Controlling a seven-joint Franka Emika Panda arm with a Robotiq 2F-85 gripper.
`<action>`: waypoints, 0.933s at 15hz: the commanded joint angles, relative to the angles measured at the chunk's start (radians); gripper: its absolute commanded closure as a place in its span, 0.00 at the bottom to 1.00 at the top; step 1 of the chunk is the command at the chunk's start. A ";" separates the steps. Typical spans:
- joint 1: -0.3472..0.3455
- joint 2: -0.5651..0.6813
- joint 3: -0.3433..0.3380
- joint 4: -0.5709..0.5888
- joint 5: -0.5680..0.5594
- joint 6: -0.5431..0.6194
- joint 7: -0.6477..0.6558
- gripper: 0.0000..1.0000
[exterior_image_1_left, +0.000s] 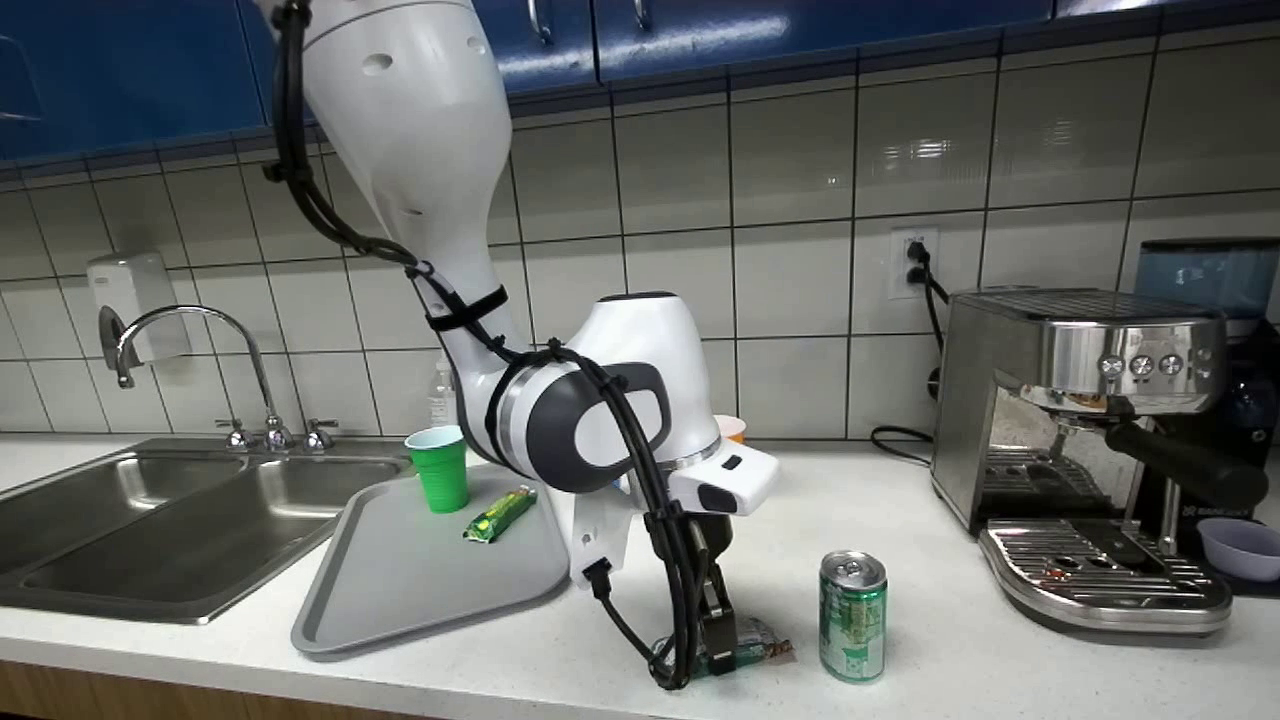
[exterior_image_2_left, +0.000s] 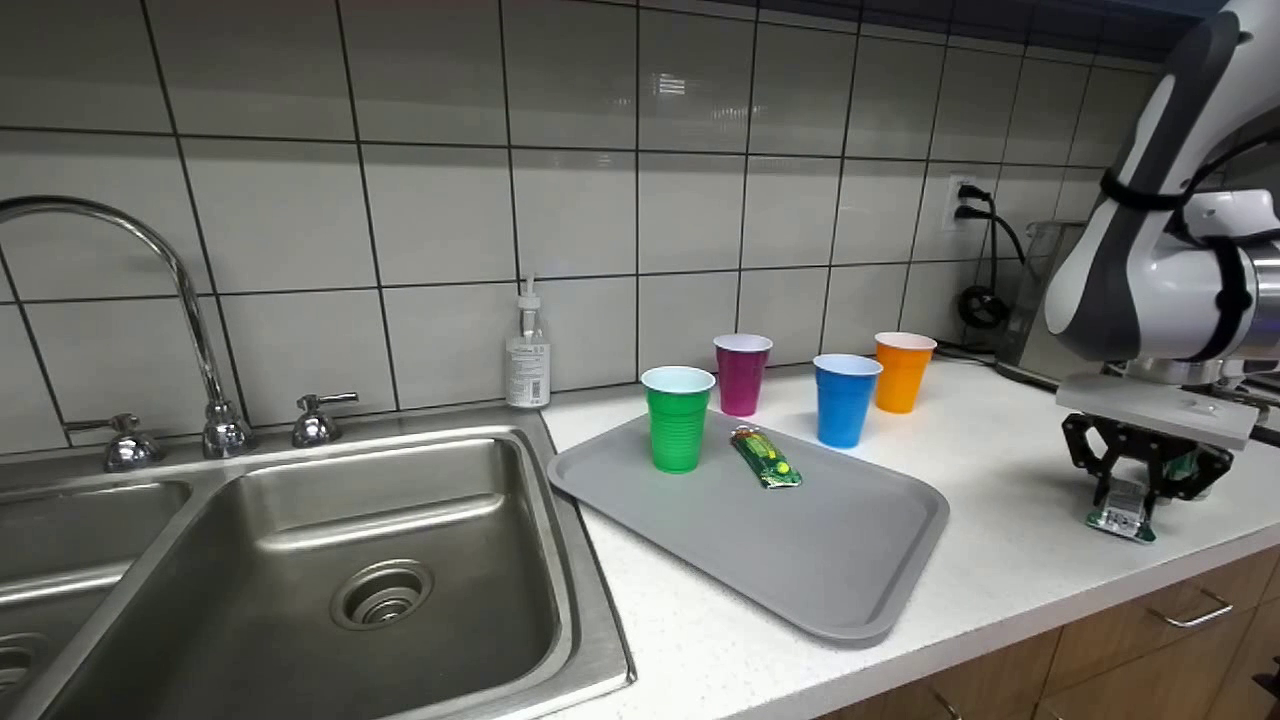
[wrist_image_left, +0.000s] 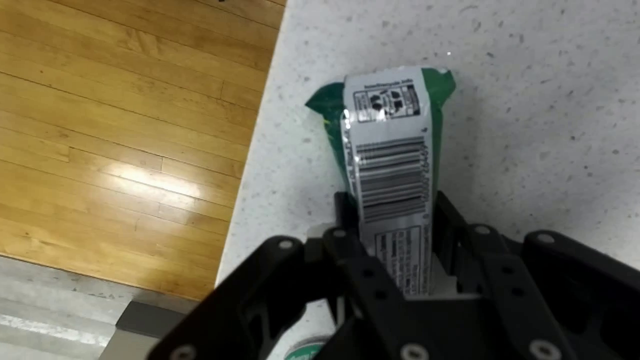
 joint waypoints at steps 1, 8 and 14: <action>0.047 -0.050 -0.027 -0.013 -0.018 -0.040 -0.028 0.85; 0.198 -0.120 -0.112 -0.049 -0.112 -0.068 -0.015 0.85; 0.316 -0.188 -0.186 -0.095 -0.259 -0.098 0.011 0.85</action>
